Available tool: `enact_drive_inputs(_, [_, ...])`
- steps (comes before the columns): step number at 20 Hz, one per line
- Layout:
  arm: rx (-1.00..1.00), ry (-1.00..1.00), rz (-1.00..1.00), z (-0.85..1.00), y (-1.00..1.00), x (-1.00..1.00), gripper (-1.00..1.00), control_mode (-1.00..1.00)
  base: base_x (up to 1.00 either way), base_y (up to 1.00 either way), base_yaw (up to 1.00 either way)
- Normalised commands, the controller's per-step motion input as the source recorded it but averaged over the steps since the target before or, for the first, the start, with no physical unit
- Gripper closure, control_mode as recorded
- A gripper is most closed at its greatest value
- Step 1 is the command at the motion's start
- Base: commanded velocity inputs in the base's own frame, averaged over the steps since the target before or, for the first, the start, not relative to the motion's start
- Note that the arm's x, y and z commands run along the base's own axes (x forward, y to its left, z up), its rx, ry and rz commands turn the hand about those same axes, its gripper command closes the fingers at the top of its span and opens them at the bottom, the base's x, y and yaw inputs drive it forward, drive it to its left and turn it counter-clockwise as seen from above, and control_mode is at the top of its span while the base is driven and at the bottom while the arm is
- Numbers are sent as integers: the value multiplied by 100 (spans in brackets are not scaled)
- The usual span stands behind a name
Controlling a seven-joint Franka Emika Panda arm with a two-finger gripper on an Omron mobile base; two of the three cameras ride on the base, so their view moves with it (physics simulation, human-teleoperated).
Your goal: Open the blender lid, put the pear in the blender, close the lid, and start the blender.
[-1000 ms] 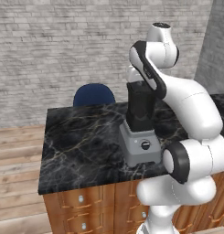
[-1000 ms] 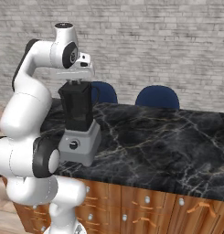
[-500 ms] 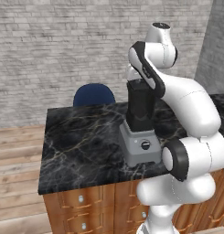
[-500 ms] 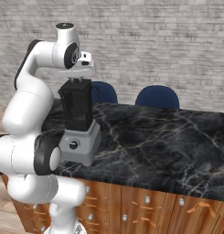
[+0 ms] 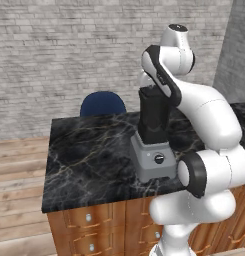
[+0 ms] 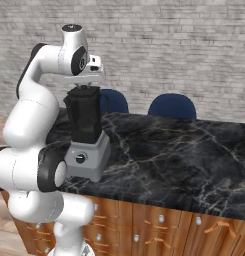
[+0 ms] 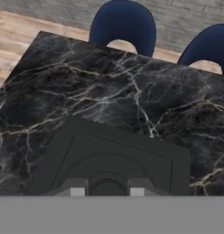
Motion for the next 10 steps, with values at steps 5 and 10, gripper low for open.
enact_drive_inputs(5, [0,-8,0,0,0,3,100,-100,0,0,0])
enact_drive_inputs(10, [1,-14,0,-8,0,-2,100,-100,0,0,0])
